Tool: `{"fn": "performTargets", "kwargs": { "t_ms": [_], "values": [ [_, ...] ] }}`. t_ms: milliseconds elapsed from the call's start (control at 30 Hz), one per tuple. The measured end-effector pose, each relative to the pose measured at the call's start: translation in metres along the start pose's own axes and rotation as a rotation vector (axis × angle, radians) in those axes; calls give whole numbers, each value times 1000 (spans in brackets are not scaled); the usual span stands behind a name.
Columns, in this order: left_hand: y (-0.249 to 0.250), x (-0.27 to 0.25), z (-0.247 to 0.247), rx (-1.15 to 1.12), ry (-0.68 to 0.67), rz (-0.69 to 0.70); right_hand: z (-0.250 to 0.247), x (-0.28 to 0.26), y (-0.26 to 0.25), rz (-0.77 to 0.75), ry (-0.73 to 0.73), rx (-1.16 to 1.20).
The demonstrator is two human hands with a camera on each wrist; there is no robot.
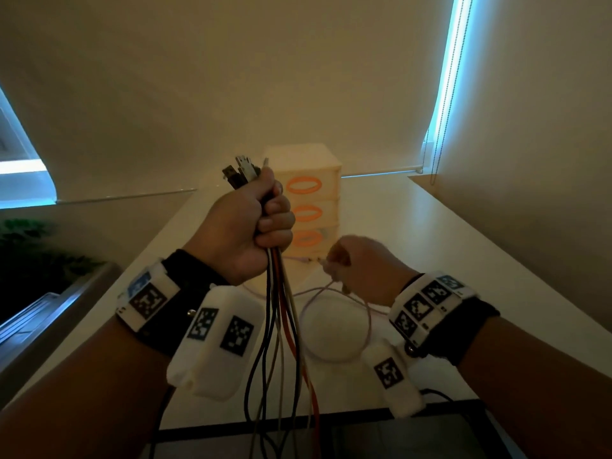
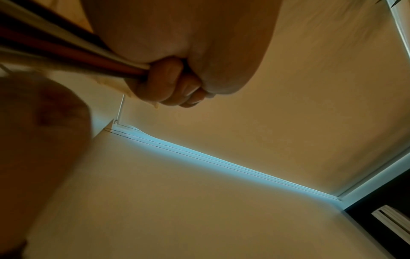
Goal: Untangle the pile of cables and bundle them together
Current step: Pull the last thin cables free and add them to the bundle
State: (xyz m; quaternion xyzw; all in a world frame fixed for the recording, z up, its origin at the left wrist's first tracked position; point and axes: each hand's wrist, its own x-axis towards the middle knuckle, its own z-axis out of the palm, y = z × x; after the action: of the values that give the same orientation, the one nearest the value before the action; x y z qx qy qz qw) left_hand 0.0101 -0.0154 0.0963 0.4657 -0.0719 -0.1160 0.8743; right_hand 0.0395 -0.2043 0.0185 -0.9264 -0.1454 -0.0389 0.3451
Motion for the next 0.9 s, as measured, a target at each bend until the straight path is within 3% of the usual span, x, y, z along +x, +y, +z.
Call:
{"fn": "performTargets", "kwargs": {
  "t_ms": [100,200,267,433,700,767,900],
  "values": [
    [-6,4,3,48,40,9,-18,-3,-30,-49,219,425],
    [-12,6,9,110,91,31,-35,-9,-60,-58,213,881],
    [-16,8,12,129,118,50,-44,-10,-72,-71,230,1002],
    [-21,6,20,140,123,129,-49,-9,-82,-96,282,1025],
    [-20,1,22,221,96,202,-35,-7,-77,-92,247,934],
    [-19,0,22,220,106,209,-35,-9,-76,-71,152,936],
    [-10,0,20,141,119,232,-29,-26,-65,-103,-229,899]
  ]
}}
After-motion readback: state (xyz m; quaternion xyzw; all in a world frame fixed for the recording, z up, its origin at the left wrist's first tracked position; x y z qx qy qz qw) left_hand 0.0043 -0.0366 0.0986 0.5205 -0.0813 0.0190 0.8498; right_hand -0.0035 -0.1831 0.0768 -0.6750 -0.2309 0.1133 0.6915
